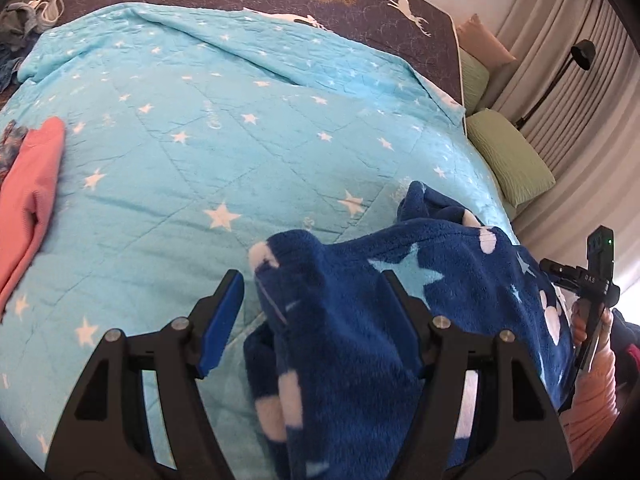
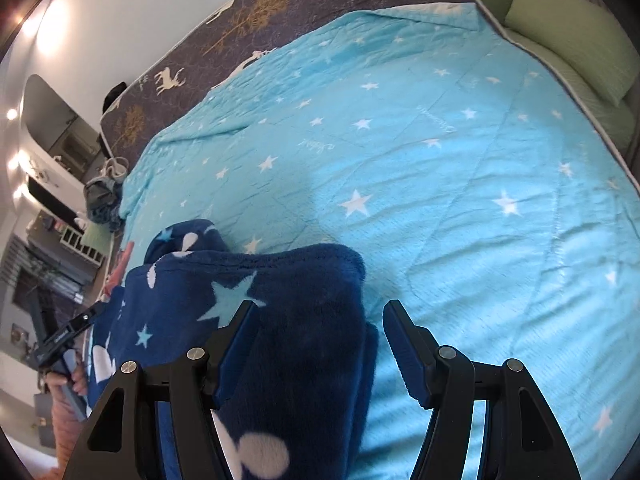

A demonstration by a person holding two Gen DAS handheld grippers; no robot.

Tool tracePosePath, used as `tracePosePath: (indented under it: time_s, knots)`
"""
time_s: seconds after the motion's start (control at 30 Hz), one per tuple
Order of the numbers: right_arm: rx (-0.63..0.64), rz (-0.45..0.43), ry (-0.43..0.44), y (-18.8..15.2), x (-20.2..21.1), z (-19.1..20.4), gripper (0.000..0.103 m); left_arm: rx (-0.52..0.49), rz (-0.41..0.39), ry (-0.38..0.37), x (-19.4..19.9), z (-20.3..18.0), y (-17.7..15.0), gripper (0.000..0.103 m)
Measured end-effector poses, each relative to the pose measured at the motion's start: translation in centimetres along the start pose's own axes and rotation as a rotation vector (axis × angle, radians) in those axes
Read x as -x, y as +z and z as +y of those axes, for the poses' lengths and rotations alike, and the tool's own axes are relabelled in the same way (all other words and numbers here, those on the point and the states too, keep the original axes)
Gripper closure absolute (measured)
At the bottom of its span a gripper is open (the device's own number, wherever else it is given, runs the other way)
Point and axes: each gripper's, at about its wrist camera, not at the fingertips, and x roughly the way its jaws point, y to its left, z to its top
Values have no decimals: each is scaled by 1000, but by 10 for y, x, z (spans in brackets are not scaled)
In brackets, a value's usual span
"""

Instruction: Fold small clothes

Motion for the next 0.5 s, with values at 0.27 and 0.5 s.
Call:
tracePosePath:
  time_s: [0.27, 0.5]
  knots:
    - [23, -89, 3, 1, 11, 10, 98, -46, -85, -16, 11, -7, -3, 90]
    - [53, -289, -17, 3, 63, 19, 98, -55, -217, -24, 29, -5, 10, 88]
